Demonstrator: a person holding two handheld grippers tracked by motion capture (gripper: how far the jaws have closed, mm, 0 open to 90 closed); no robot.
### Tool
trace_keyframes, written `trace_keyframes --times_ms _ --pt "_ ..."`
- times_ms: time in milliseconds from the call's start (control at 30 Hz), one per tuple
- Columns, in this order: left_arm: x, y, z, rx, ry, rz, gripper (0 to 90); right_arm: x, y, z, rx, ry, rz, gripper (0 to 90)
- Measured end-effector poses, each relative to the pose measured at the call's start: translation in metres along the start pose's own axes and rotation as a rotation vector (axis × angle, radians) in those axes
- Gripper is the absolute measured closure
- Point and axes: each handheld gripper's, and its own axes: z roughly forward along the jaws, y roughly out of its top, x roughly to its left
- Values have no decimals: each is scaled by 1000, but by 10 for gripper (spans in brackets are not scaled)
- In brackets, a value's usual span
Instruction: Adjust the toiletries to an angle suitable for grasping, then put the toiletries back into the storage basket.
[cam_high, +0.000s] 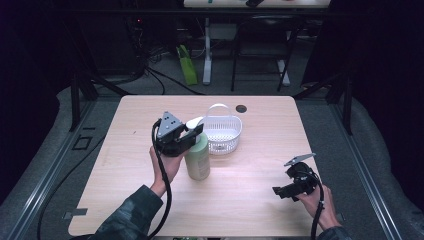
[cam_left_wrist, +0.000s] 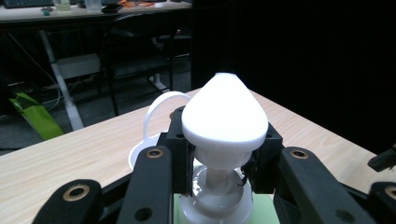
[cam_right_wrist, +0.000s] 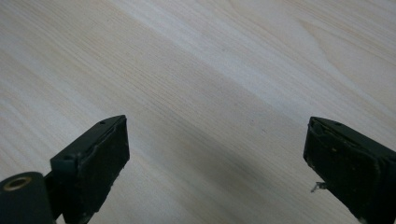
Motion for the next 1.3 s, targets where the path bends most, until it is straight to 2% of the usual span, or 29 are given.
trace_keyframes --times_ms 367,667,933,1067,1300 --pt "1 2 -3 -8 22 6 676 0 0 0 -3 -1 5 64" --pt "3 5 -7 -12 23 2 675 0 1 -1 -4 -1 2 64" --pt "4 14 -12 -7 11 4 675 -1 0 -1 -9 -4 5 64" --pt "6 19 -15 -24 6 -6 675 0 1 -1 -8 -1 0 64" --pt "8 33 -18 -32 -9 4 674 -1 0 -1 -8 -1 8 65"
